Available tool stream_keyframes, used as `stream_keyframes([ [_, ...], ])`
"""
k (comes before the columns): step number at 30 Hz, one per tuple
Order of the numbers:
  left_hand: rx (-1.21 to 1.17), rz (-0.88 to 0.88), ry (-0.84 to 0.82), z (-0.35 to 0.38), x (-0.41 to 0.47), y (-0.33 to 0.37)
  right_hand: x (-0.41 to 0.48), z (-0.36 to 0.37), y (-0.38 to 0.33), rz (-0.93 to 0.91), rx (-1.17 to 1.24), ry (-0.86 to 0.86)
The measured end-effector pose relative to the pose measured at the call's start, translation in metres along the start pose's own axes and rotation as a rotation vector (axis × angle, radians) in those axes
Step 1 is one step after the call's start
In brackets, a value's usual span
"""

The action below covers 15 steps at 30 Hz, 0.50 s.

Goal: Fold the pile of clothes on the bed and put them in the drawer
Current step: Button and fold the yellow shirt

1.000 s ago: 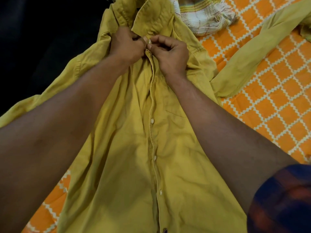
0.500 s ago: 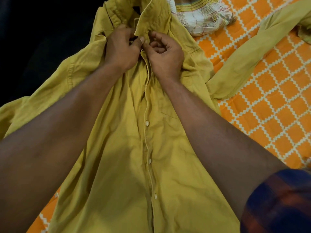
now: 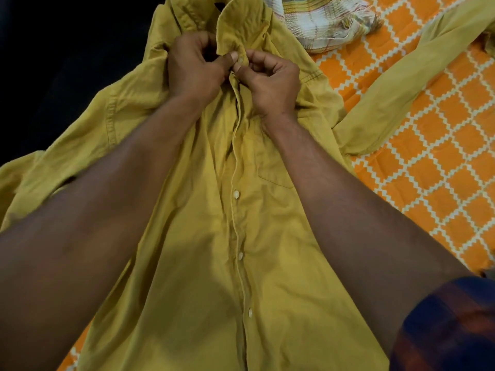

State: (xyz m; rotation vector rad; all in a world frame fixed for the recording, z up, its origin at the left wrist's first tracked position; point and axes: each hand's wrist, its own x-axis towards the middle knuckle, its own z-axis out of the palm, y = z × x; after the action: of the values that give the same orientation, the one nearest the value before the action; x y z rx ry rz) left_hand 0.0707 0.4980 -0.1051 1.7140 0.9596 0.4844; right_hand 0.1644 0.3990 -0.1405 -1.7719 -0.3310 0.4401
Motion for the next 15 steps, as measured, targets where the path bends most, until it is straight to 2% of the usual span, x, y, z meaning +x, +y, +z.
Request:
stream_keyframes([
  [8,0.148,0.127,0.1,0.006,-0.011,-0.002,0.0,0.0,-0.004,0.02,-0.003,0.016],
  [15,0.16,0.139,0.0,0.003,-0.01,-0.002,0.0,-0.004,-0.001,-0.002,0.018,-0.048],
])
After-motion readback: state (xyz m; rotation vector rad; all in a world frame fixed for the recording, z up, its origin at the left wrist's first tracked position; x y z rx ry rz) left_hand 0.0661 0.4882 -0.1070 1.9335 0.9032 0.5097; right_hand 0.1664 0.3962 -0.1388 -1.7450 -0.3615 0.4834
